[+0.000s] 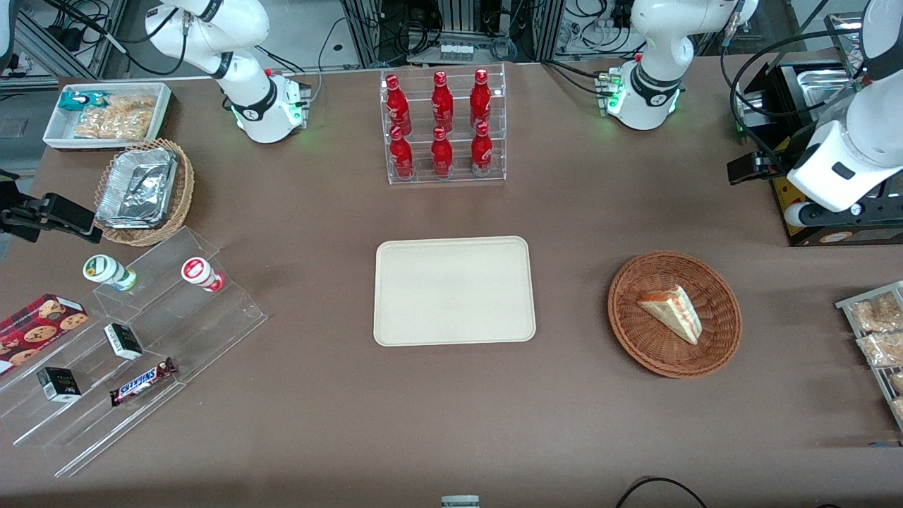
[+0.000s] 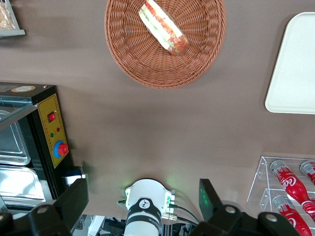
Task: Place sandwich from basket to tray
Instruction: 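Move the left gripper from rest toward the woven basket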
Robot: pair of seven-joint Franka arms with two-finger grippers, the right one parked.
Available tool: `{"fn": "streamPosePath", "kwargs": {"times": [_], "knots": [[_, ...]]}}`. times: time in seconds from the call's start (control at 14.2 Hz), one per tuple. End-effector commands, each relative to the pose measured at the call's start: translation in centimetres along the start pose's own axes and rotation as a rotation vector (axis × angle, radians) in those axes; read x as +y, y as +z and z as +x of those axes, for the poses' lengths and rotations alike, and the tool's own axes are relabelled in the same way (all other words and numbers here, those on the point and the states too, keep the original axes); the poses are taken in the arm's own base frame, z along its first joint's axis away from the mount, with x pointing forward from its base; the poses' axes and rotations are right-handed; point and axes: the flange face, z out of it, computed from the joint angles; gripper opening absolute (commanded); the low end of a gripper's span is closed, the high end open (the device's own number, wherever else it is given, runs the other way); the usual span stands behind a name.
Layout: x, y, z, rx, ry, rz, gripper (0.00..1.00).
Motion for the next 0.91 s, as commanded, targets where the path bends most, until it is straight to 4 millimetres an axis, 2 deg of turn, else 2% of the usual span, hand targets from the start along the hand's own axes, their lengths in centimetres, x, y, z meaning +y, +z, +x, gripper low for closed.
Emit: {"fn": "streamPosePath", "kwargs": {"times": [0.0,0.21,0.42,0.56,0.84], "knots": [[0.2,-0.5,0.1,0.012,-0.016,0.009,1.00],[-0.3,0.0,0.6,0.001,-0.025,0.009,1.00],[-1.1,3.7,3.6,-0.082,-0.085,0.007,1.00],[-0.7,7.4,5.6,-0.079,-0.171,0.016,1.00],[1.0,16.9,8.6,0.012,-0.337,-0.002,1.00]]}}
